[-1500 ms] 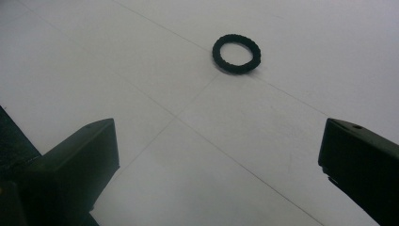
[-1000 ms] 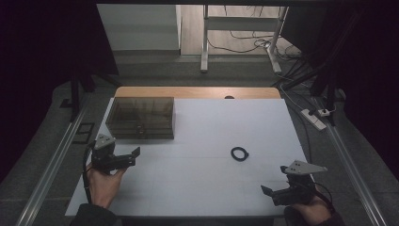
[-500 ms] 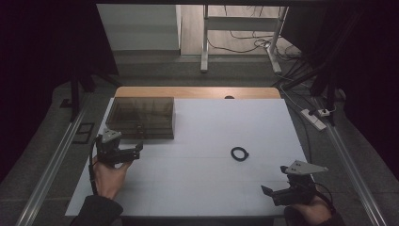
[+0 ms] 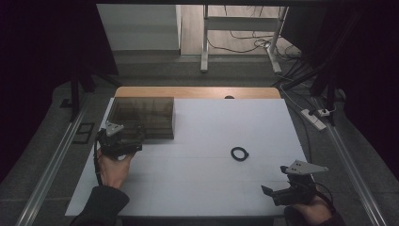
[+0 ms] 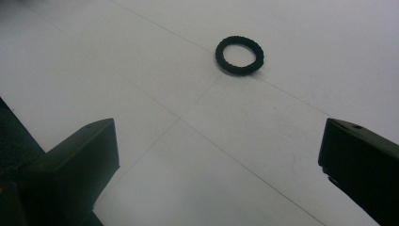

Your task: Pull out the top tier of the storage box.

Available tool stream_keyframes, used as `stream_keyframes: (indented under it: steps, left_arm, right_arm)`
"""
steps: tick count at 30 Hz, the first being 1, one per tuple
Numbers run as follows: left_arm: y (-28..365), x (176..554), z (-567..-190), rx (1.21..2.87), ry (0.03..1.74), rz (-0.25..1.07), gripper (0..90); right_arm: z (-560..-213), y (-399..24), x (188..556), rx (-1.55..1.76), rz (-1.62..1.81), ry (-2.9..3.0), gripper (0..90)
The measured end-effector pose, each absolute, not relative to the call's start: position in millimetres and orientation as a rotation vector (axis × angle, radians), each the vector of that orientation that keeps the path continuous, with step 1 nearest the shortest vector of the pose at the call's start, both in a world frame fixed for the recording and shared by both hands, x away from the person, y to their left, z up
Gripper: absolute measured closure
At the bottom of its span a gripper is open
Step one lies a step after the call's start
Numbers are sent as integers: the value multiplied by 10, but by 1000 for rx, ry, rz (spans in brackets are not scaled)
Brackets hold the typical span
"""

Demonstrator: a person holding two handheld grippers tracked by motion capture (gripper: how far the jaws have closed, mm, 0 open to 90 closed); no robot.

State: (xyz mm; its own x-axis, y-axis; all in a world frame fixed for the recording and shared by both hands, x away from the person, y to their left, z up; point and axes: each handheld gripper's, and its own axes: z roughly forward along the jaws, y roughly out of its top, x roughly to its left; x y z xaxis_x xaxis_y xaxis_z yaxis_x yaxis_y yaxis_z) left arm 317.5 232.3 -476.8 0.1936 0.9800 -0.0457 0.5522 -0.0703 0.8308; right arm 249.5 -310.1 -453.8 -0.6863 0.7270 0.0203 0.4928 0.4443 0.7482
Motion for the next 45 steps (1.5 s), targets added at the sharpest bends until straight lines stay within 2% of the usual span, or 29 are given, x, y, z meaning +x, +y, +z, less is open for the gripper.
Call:
stream_keyframes:
  steps: [17, 23, 28, 30, 34, 35, 36, 45]
  left_arm:
    - [2238, 3364, -4861, 1732, 1534, 792, 5]
    - [2137, 3400, -4906, 1702, 1570, 825, 48]
    - [2045, 3426, -4942, 1668, 1567, 855, 117]
    - [2001, 3438, -4955, 1664, 1566, 884, 198]
    - [1957, 3428, -4965, 1656, 1577, 939, 297]
    - [1950, 3420, -4967, 1652, 1578, 952, 297]
    - [1941, 3411, -4974, 1641, 1586, 963, 355]
    - [1888, 3410, -5029, 1600, 1634, 948, 490]
  right_arm:
    - [-4538, -3102, 2496, 1047, 1091, 2397, 0]
    - [-4539, -3100, 2497, 1045, 1088, 2399, 0]
    - [-4539, -3101, 2497, 1045, 1090, 2400, 0]
    - [-4539, -3102, 2496, 1041, 1092, 2400, 0]
    - [-4539, -3102, 2497, 1041, 1094, 2401, 0]
    - [-4539, -3102, 2497, 1041, 1094, 2401, 0]
    - [-4539, -3102, 2498, 1040, 1094, 2401, 0]
    - [-4539, -3099, 2501, 1037, 1096, 2404, 0]
